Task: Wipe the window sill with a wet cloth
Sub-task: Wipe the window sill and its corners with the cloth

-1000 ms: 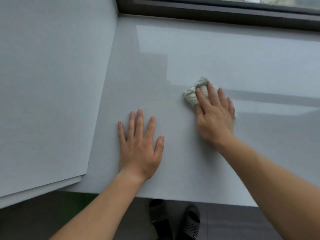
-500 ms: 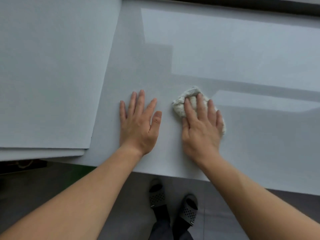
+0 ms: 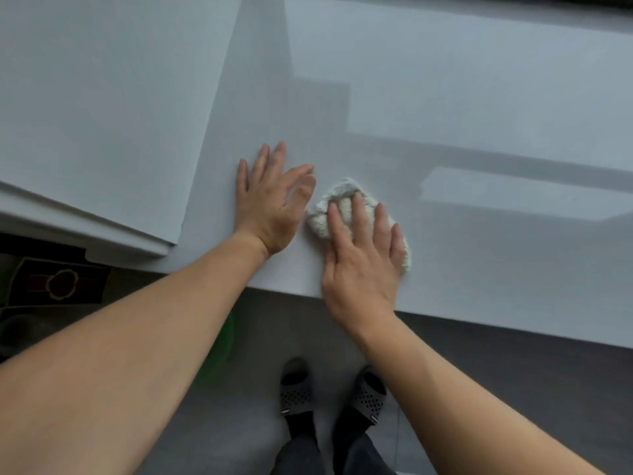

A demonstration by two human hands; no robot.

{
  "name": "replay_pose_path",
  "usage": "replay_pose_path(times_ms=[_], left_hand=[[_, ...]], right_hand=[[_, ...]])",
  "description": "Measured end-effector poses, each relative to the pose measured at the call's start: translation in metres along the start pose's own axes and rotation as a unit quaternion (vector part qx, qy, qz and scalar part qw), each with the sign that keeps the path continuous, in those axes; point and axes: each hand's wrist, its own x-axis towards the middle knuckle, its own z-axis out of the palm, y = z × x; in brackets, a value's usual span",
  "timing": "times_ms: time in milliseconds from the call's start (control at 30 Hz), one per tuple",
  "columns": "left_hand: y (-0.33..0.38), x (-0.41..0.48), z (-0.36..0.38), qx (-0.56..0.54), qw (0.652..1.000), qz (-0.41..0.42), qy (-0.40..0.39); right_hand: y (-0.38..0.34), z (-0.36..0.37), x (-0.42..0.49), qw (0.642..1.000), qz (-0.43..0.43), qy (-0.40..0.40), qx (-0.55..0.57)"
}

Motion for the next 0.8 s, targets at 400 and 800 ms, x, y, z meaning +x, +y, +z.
replay_pose_path(times_ms=[400, 800], left_hand=[[0.035, 0.004, 0.015, 0.042, 0.999, 0.026, 0.01], [0.047, 0.014, 0.04, 0.153, 0.986, 0.056, -0.037]], right_hand=[[0.056, -0.017, -0.024, 0.996, 0.09, 0.025, -0.006], [0.137, -0.046, 0.04, 0.988, 0.153, 0.021, -0.005]])
